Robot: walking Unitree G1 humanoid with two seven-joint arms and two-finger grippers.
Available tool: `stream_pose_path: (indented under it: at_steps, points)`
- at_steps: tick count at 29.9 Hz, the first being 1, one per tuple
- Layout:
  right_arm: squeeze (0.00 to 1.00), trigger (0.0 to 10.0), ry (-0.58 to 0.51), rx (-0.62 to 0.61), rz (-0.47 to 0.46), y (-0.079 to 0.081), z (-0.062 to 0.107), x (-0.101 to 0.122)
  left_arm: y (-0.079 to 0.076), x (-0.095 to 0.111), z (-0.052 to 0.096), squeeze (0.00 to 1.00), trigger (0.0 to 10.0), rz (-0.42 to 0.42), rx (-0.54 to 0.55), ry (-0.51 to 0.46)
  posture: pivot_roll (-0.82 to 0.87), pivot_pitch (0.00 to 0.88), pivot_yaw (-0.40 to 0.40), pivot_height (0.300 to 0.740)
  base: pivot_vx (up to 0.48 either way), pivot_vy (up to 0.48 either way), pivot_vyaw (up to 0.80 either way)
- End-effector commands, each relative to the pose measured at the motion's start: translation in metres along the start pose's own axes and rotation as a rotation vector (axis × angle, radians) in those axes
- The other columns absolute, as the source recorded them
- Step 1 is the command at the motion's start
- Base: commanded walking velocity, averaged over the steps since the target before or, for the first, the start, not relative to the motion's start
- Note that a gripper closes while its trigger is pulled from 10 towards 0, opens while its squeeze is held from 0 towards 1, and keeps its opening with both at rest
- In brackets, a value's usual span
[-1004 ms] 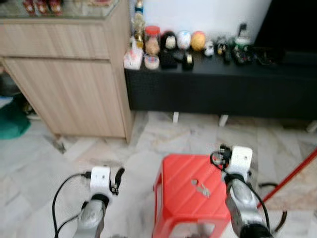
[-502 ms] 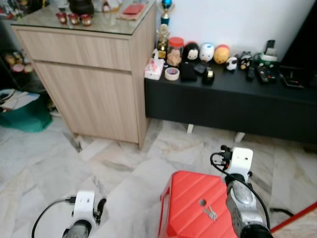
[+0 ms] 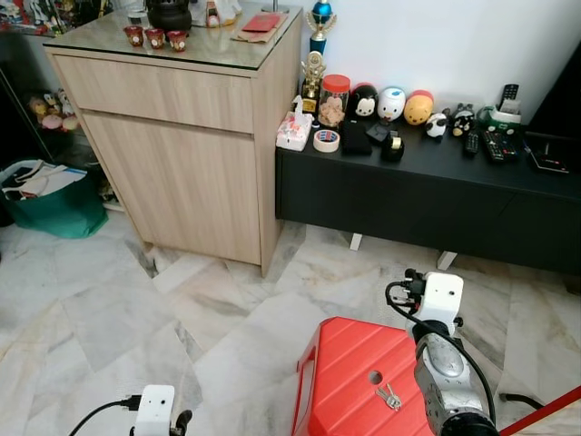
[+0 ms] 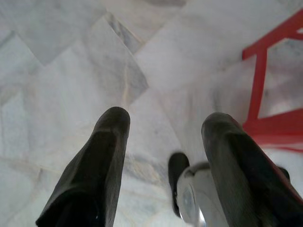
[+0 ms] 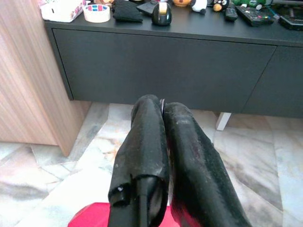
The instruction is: Hang keys on a hook
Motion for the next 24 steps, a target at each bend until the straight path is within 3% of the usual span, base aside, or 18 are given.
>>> stream_pose_path:
  at_steps: [1, 18, 24]
  points:
    - [0.0, 10.0, 0.002, -0.02, -0.002, -0.006, 0.001, 0.0, -0.002, -0.009, 0.003, 0.0, 10.0, -0.01, -0.011, 0.03, 0.03, 0.0, -0.063, 0.725, 0.0, 0.0, 0.0]
    - [0.0, 10.0, 0.015, -0.021, -0.01, -0.001, 0.0, -0.003, -0.012, -0.016, 0.006, 0.0, 10.0, 0.002, -0.034, 0.038, 0.04, 0.0, -0.057, 0.725, 0.0, 0.0, 0.0]
    - [0.0, 10.0, 0.019, -0.026, -0.011, -0.003, 0.0, -0.004, -0.012, -0.016, 0.006, 0.0, 10.0, 0.006, -0.036, 0.036, 0.03, 0.0, -0.054, 0.725, -0.253, 0.0, 0.0]
Point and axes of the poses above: a point about 5 cm out from each wrist's last joint towards the gripper, its own z axis pointing back from the gripper into the wrist, its own x axis along the axis of the wrist's last joint, y = z × x, the point moved 6 cm from there along -z, pointing out of the wrist towards the gripper, and after that the axes turned 13 degrees about -z, right-handed, at the moved point
